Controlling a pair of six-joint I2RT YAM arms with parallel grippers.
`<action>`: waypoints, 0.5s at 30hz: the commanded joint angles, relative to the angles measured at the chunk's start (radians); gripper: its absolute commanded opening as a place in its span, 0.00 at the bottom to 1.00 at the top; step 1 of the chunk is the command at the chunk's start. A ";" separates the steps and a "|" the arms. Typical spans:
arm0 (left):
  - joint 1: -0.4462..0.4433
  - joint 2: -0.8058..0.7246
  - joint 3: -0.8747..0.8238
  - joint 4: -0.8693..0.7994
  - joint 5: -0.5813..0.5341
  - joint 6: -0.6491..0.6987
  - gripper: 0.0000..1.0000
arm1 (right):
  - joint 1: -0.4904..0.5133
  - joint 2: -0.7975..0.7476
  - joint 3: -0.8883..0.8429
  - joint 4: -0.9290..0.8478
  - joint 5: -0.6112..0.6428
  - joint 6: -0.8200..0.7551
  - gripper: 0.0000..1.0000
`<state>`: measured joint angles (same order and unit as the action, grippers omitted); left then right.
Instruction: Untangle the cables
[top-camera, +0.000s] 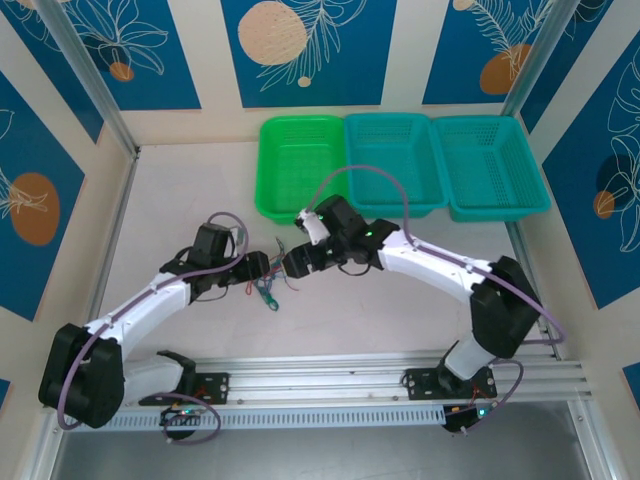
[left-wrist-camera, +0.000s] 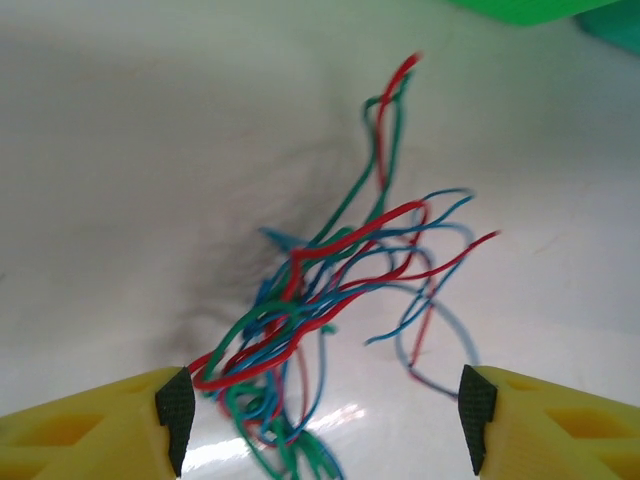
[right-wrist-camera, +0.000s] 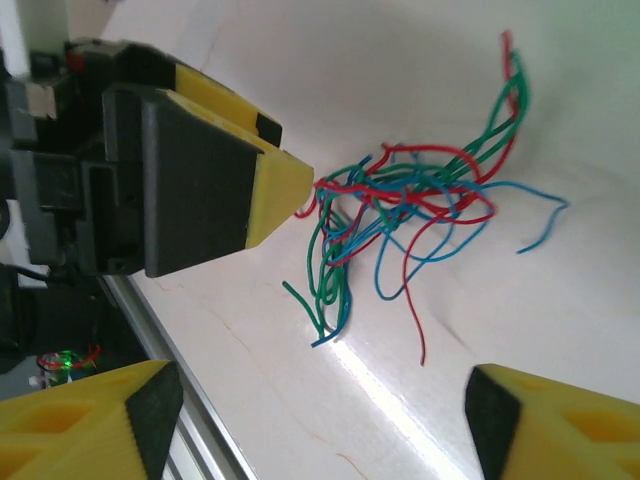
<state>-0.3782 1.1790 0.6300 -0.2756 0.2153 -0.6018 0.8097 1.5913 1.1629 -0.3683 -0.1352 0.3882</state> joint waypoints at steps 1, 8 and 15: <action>-0.001 -0.016 0.002 -0.074 -0.045 -0.021 0.72 | 0.024 0.080 -0.016 0.054 -0.005 -0.015 0.71; 0.001 -0.004 -0.003 -0.043 -0.044 -0.023 0.72 | 0.078 0.246 0.001 0.121 0.077 -0.057 0.69; 0.002 0.113 0.025 0.050 0.079 -0.021 0.73 | 0.103 0.306 -0.035 0.143 0.162 -0.105 0.53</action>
<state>-0.3779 1.2533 0.6312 -0.2771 0.2226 -0.6201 0.9066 1.8935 1.1519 -0.2539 -0.0204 0.3088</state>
